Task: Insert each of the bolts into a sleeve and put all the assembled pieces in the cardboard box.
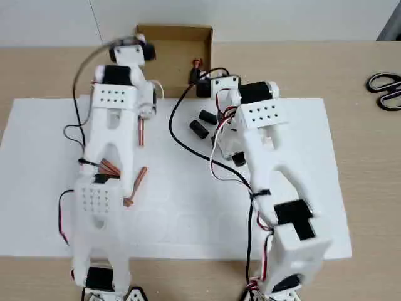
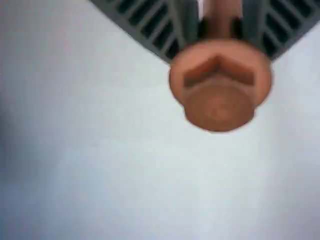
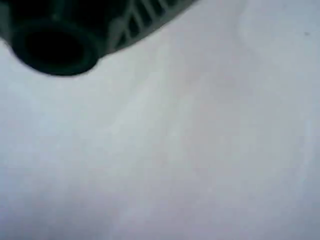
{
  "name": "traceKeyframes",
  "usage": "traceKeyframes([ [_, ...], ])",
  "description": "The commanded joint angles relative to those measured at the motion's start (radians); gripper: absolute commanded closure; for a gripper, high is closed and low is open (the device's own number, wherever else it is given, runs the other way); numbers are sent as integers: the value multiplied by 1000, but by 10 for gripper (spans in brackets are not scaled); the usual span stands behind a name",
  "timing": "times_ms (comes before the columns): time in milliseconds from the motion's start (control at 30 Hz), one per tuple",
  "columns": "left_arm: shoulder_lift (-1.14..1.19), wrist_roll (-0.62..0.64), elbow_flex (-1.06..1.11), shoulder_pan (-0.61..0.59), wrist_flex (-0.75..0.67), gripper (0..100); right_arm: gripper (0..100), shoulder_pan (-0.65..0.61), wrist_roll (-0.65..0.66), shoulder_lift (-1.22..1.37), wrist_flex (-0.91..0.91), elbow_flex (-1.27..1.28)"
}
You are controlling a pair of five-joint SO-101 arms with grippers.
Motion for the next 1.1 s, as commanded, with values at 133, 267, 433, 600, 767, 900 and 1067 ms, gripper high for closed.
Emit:
traceKeyframes([
  [133, -391, 0, 56, 2, 17, 994, 995, 4, 9, -412, 8, -35],
  [267, -562, 2, 225, 5, 17, 994, 995, 4, 9, -604, 8, -34],
  [433, -807, 2, 463, 5, 15, 994, 995, -1, 9, -799, 5, 130],
  [600, -1060, 2, 624, 40, 11, 994, 995, -1, 6, -960, -31, 385],
  [767, -1229, 2, 808, 110, -34, 994, 995, -2, 2, -1095, -223, 601],
  [900, -1320, 57, 955, 135, -129, 994, 995, -2, 0, -1190, -404, 770],
  [1067, -1418, 140, 1084, 137, -245, 994, 995, -4, -34, -1354, -544, 965],
])
